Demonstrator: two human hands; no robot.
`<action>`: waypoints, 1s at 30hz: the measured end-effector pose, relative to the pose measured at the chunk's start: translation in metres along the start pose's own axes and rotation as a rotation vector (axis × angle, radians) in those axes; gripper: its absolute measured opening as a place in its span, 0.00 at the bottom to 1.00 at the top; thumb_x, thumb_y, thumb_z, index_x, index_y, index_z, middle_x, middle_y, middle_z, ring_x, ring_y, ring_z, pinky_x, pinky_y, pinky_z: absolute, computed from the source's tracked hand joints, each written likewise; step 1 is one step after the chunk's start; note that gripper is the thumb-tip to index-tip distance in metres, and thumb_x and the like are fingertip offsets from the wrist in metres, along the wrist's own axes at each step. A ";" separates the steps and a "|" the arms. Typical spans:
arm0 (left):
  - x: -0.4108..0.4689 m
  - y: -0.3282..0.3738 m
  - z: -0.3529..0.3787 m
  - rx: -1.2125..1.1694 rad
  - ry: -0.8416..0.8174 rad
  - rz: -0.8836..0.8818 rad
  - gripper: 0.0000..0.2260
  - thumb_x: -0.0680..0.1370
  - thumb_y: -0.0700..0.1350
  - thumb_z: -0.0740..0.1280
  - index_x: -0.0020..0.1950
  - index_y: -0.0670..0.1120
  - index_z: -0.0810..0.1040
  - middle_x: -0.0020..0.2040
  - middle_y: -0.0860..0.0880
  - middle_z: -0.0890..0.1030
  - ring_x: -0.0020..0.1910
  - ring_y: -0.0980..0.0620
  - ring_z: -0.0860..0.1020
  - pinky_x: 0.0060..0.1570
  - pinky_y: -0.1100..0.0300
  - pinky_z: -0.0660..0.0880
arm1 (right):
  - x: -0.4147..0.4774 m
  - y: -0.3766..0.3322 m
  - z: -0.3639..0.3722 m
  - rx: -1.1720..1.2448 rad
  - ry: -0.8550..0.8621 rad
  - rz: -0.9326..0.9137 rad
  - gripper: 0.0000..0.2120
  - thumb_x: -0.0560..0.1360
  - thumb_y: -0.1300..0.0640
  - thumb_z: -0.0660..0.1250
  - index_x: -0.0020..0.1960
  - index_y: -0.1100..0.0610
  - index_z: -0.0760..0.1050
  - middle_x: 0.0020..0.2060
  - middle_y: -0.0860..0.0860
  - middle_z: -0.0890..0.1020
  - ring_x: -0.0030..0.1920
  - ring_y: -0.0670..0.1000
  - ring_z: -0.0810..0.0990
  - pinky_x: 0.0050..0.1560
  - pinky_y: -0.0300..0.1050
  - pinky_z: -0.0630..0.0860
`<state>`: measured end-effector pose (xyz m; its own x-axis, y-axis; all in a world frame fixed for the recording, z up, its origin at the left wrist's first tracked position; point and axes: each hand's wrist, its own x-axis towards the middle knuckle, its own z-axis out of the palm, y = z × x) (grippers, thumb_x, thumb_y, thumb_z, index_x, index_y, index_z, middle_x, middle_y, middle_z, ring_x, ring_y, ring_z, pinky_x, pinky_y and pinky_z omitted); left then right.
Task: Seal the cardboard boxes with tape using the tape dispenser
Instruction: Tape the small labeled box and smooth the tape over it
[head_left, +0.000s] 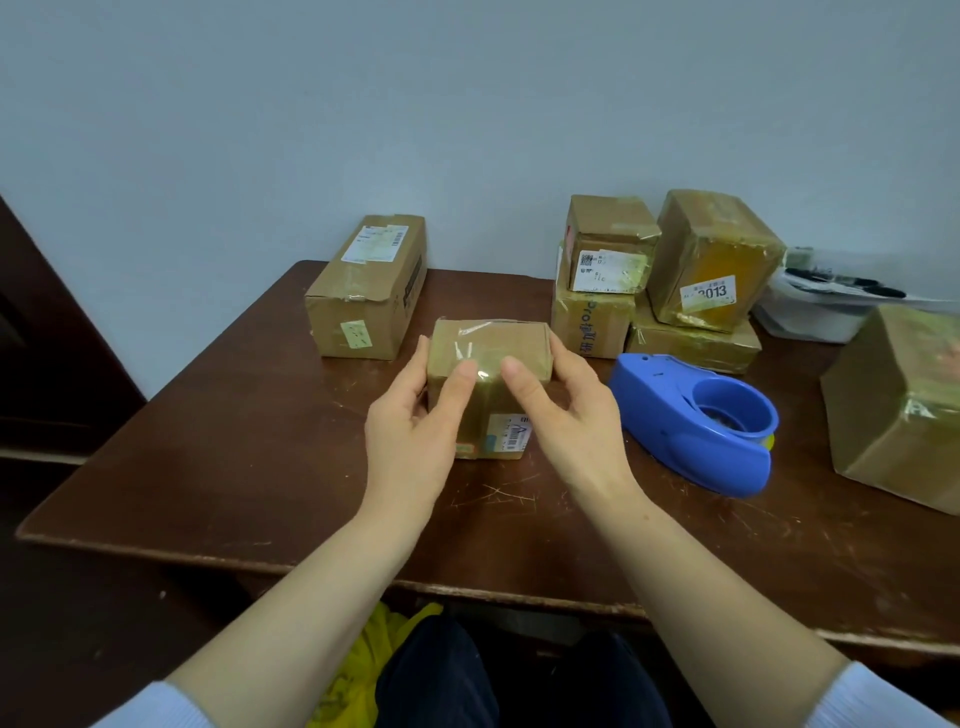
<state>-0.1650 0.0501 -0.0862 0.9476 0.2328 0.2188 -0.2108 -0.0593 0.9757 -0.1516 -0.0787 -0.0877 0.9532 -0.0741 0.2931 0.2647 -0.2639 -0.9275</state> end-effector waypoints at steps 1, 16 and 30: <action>0.000 0.001 0.001 0.007 0.016 0.001 0.24 0.76 0.49 0.68 0.72 0.48 0.70 0.63 0.55 0.78 0.61 0.62 0.75 0.63 0.57 0.73 | 0.000 -0.001 0.002 -0.027 0.011 0.010 0.29 0.69 0.33 0.62 0.67 0.43 0.71 0.62 0.41 0.75 0.64 0.43 0.72 0.64 0.49 0.72; 0.018 -0.002 0.023 0.116 0.173 -0.036 0.20 0.82 0.57 0.51 0.66 0.51 0.75 0.61 0.55 0.70 0.66 0.54 0.67 0.69 0.50 0.63 | 0.012 -0.009 0.024 0.212 0.151 0.176 0.06 0.81 0.48 0.55 0.47 0.43 0.69 0.46 0.41 0.77 0.49 0.40 0.75 0.49 0.37 0.71; 0.036 -0.010 0.001 -0.236 -0.166 -0.263 0.17 0.82 0.57 0.52 0.63 0.52 0.74 0.57 0.52 0.81 0.57 0.58 0.79 0.57 0.57 0.75 | 0.023 0.001 0.019 0.401 0.032 0.314 0.10 0.76 0.43 0.56 0.47 0.44 0.74 0.50 0.47 0.80 0.57 0.52 0.78 0.64 0.57 0.71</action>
<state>-0.1286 0.0578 -0.0877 0.9985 0.0484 -0.0244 0.0137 0.2106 0.9775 -0.1269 -0.0620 -0.0866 0.9925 -0.1216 -0.0125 0.0078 0.1651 -0.9862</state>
